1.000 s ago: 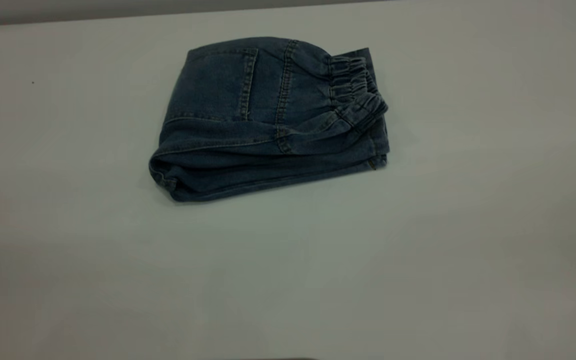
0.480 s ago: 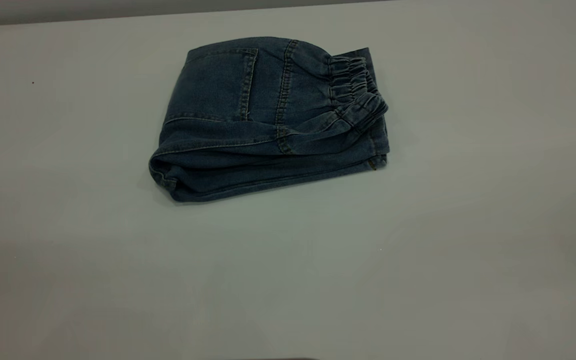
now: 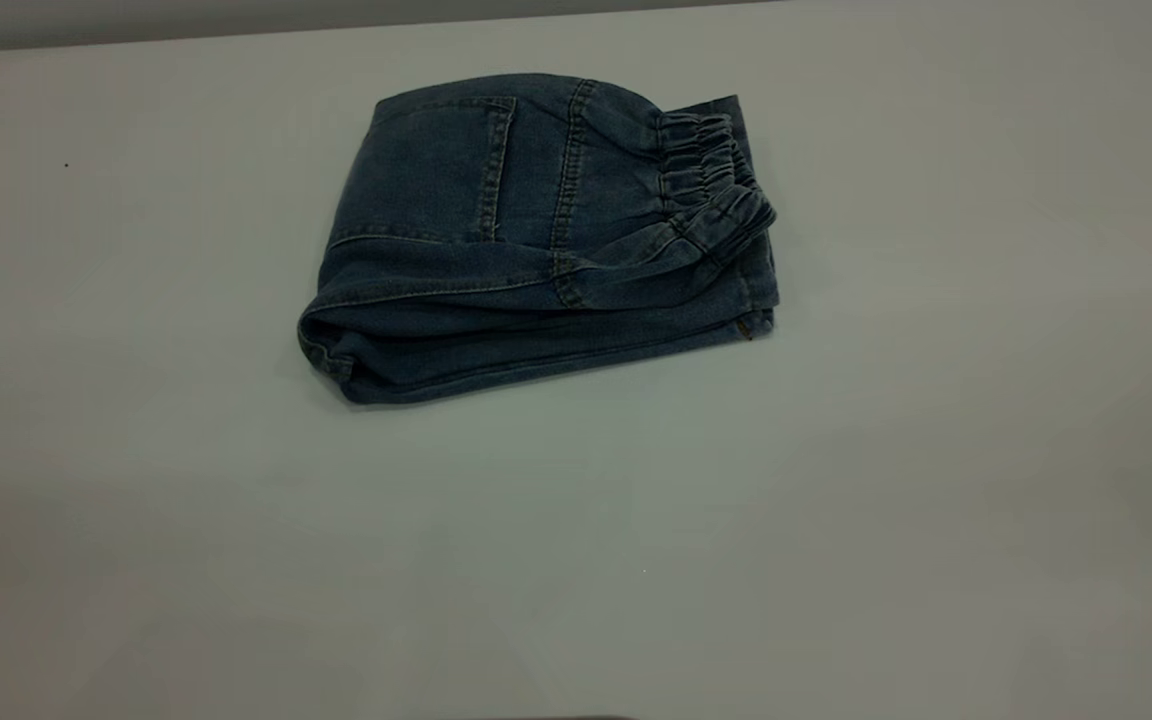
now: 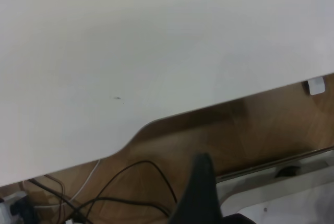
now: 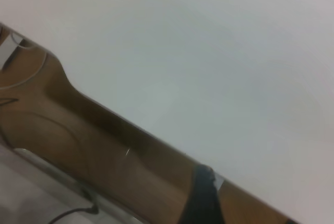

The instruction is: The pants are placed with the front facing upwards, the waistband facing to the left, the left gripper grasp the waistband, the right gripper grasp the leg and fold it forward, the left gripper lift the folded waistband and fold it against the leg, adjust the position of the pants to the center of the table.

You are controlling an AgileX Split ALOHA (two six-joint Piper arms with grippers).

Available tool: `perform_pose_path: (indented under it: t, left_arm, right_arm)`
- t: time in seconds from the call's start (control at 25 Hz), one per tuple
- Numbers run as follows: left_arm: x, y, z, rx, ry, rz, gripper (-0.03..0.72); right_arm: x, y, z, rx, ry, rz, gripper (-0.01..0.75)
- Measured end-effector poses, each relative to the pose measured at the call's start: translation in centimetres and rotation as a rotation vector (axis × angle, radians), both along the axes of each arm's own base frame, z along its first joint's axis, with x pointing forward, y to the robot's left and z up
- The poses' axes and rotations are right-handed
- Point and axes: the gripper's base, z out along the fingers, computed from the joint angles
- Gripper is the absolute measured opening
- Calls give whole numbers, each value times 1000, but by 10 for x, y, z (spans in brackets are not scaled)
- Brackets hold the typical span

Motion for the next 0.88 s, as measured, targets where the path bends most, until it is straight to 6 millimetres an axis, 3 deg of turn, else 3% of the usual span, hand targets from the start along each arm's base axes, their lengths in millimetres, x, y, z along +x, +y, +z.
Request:
perform_pose_path:
  t: [0.2, 0.4, 0.64, 0.88]
  left_arm:
    - [0, 3, 0, -1, -4, 55, 571]
    - [-11, 4, 4, -6, -87, 88, 571]
    - [-36, 5, 7, -16, -251, 87, 571]
    - [-55, 5, 7, -23, -369, 85, 571]
  right_arm:
    - [1, -11, 1, 19, -19, -257, 494]
    - [-19, -23, 5, 70, -161, -484, 494]
    - [-40, -26, 6, 116, -299, -525, 494]
    - [-44, -26, 5, 124, -320, -524, 494]
